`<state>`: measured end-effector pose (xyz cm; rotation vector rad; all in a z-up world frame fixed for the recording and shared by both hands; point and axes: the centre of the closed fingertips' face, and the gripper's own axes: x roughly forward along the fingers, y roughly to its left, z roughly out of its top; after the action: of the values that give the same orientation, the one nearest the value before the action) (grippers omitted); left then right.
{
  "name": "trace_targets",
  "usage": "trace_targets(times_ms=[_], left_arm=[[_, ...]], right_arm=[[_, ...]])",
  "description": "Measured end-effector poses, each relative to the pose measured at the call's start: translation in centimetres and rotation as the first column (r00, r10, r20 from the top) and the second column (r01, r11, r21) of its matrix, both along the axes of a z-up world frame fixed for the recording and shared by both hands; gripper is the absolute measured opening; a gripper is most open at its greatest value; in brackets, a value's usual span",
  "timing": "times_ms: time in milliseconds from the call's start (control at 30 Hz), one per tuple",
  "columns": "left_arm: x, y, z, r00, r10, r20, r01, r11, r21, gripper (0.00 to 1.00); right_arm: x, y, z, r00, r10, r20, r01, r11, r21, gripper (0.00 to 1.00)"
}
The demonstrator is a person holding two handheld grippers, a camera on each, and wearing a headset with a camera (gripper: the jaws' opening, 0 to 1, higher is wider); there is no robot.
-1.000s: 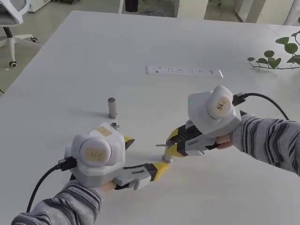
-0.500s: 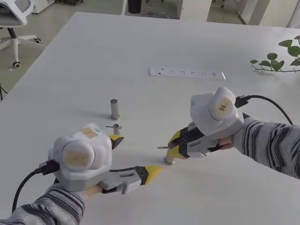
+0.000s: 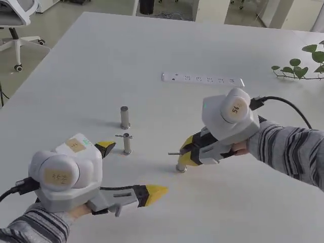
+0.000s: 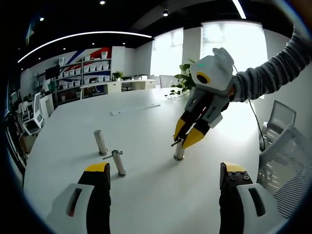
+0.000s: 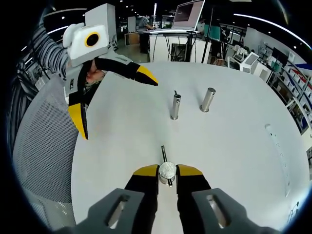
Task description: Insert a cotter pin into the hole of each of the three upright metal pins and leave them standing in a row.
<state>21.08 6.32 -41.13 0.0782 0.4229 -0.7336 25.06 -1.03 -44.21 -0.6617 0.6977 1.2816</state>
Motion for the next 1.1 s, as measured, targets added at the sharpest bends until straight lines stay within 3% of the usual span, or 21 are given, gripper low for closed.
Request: trace_targets(times_ms=[267, 367, 767, 1100], left_arm=[[-0.1, 0.8, 0.5, 1.0, 0.013, 0.012, -0.013, 1.0, -0.011, 0.99], [0.0, 1.3, 0.4, 1.0, 0.015, 0.012, -0.015, 1.0, 0.016, 0.99], [0.1, 2.3, 0.5, 0.999, 0.035, 0.018, -0.035, 0.999, 0.038, 0.99], [0.4, 2.6, 0.4, 0.998, 0.058, 0.015, -0.059, 0.998, 0.033, 0.99]], right_arm=[[0.8, 1.0, 0.1, 1.0, -0.001, 0.005, 0.001, 1.0, -0.005, 0.08], [1.0, 1.4, 0.2, 1.0, -0.004, 0.006, 0.004, 1.0, -0.006, 0.08], [3.1, 2.7, 0.1, 1.0, -0.009, 0.004, 0.009, 1.0, -0.001, 0.08], [3.2, 3.1, 0.1, 1.0, 0.002, 0.003, -0.002, 1.0, -0.009, 0.08]])
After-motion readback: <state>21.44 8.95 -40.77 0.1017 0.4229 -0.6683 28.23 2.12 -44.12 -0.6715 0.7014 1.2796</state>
